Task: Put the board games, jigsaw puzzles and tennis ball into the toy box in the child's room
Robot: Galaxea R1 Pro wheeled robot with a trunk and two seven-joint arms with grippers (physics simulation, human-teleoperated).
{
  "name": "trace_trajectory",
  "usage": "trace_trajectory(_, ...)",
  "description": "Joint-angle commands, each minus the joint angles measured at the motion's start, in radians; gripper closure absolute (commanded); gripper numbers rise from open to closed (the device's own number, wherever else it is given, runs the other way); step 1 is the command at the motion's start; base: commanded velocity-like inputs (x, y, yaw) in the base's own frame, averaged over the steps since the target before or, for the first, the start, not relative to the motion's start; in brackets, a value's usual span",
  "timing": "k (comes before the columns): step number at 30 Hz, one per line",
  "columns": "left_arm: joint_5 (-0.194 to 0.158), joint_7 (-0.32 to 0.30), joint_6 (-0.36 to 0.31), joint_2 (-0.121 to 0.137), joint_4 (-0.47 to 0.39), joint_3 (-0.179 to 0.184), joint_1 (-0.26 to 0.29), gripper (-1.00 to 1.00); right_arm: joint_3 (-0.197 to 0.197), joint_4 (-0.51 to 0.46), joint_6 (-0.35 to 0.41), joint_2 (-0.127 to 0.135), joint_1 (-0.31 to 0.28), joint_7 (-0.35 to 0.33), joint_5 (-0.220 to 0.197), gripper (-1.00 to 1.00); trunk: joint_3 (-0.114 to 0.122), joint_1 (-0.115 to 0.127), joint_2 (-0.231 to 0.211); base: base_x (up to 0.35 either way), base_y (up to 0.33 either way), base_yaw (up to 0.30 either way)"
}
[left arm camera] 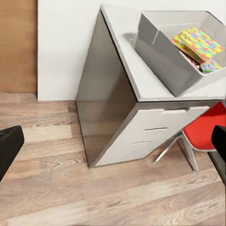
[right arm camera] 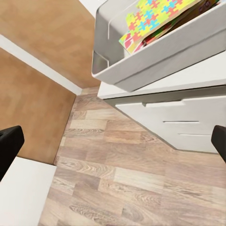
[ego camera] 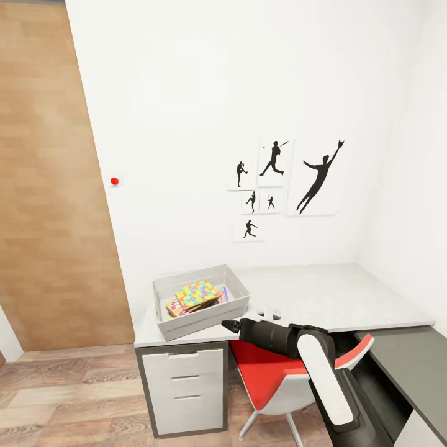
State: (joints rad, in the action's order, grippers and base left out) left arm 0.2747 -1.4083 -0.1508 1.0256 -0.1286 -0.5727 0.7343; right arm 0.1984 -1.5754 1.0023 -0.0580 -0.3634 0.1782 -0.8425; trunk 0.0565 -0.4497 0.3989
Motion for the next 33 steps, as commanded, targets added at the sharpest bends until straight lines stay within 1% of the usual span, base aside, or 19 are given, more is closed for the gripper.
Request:
trace_trajectory(1, 0.010, 0.018, -0.013, -0.006, 0.000, -0.009, 0.002, -1.00, 0.000, -0.001, 0.002, 0.000, 0.000, 0.010, -0.010, -1.00, 0.000, 0.000, 0.001, 0.000, 0.000, 0.000)
trace_trajectory(2, 0.010, 0.060, -0.018, -0.018, -0.001, -0.009, 0.001, -1.00, 0.001, 0.000, 0.002, 0.000, 0.000, 0.010, -0.010, -1.00, 0.000, 0.000, 0.001, 0.000, 0.000, 0.000)
trace_trajectory(3, 0.010, 0.082, -0.021, -0.025, -0.002, -0.009, 0.002, -1.00, 0.001, 0.000, 0.002, 0.000, 0.000, 0.010, -0.010, -1.00, 0.000, 0.000, 0.001, 0.000, 0.000, 0.000)
trace_trajectory(4, 0.011, 0.125, -0.028, -0.040, -0.003, -0.009, 0.002, -1.00, 0.001, 0.000, 0.002, 0.000, 0.000, 0.010, -0.010, -1.00, 0.000, 0.000, 0.001, 0.000, 0.000, 0.000)
trace_trajectory(5, 0.011, 0.147, -0.032, -0.048, -0.004, -0.009, 0.002, -1.00, 0.001, 0.000, 0.002, 0.000, 0.000, 0.010, -0.010, -1.00, 0.000, 0.000, 0.001, 0.000, 0.000, 0.000)
trace_trajectory(6, 0.012, 0.194, -0.041, -0.064, -0.005, -0.008, 0.001, -1.00, 0.001, 0.000, 0.002, 0.000, 0.000, 0.010, -0.010, -1.00, 0.000, 0.000, 0.001, 0.000, 0.000, 0.000)
trace_trajectory(7, 0.012, 0.219, -0.044, -0.073, -0.005, -0.007, 0.001, -1.00, 0.001, 0.000, 0.002, 0.000, 0.000, 0.010, -0.010, -1.00, 0.000, 0.000, 0.001, 0.000, 0.000, 0.000)
trace_trajectory(8, 0.013, 0.275, -0.050, -0.092, -0.006, -0.003, 0.001, -1.00, 0.001, 0.000, 0.002, 0.000, 0.000, 0.010, -0.010, -1.00, 0.000, 0.000, 0.001, 0.000, 0.000, 0.000)
trace_trajectory(9, 0.013, 0.307, -0.052, -0.103, -0.006, 0.000, 0.002, -1.00, 0.001, 0.000, 0.002, 0.000, 0.000, 0.010, -0.010, -1.00, 0.000, 0.000, 0.001, 0.000, 0.000, 0.000)
trace_trajectory(10, 0.013, 0.374, -0.056, -0.125, -0.006, 0.008, 0.002, -1.00, 0.001, 0.000, 0.002, 0.000, 0.000, 0.010, -0.010, -1.00, 0.000, 0.000, 0.001, 0.000, 0.000, 0.000)
trace_trajectory(11, 0.013, 0.409, -0.057, -0.136, -0.006, 0.012, 0.002, -1.00, 0.001, 0.000, 0.002, 0.000, 0.000, 0.010, -0.010, -1.00, 0.000, 0.000, 0.001, 0.000, 0.000, 0.000)
trace_trajectory(12, 0.013, 0.476, -0.061, -0.159, -0.007, 0.022, 0.002, -1.00, 0.001, 0.000, 0.002, 0.000, 0.000, 0.010, -0.010, -1.00, 0.000, 0.000, 0.001, 0.000, 0.000, 0.000)
trace_trajectory(13, 0.013, 0.507, -0.064, -0.170, -0.009, 0.027, 0.002, -1.00, 0.001, 0.000, 0.002, 0.000, 0.000, 0.010, -0.010, -1.00, 0.000, 0.000, 0.001, 0.000, 0.000, 0.000)
trace_trajectory(14, 0.013, 0.560, -0.072, -0.188, -0.016, 0.036, 0.002, -1.00, 0.002, 0.000, 0.002, 0.000, 0.000, 0.010, -0.010, -1.00, 0.000, 0.000, 0.001, 0.000, 0.000, 0.000)
trace_trajectory(16, 0.012, 0.608, -0.086, -0.205, -0.040, 0.046, 0.001, -1.00, 0.002, 0.000, 0.002, 0.000, 0.000, 0.010, -0.010, -1.00, 0.000, 0.000, 0.001, 0.000, 0.000, 0.000)
trace_trajectory(19, 0.010, 0.637, -0.101, -0.217, -0.081, 0.053, 0.001, -1.00, 0.002, 0.000, 0.002, 0.000, 0.000, 0.010, -0.010, -1.00, 0.000, 0.000, 0.001, 0.000, 0.000, 0.000)
trace_trajectory(22, 0.008, 0.646, -0.106, -0.221, -0.097, 0.055, 0.001, -1.00, 0.002, 0.000, 0.001, 0.000, -0.001, 0.010, -0.010, -1.00, 0.000, 0.000, 0.001, -0.003, 0.011, 0.000)
trace_trajectory(26, 0.008, 0.648, -0.107, -0.223, -0.104, 0.056, 0.001, -1.00, 0.001, 0.000, 0.002, 0.000, -0.001, 0.010, -0.010, -1.00, 0.000, 0.000, 0.001, -0.086, 0.140, 0.000)
trace_trajectory(33, 0.008, 0.649, -0.105, -0.223, -0.106, 0.057, 0.001, -1.00, 0.001, 0.000, 0.002, 0.000, 0.000, 0.010, -0.010, -1.00, 0.000, 0.000, 0.001, -0.181, 0.239, 0.000)
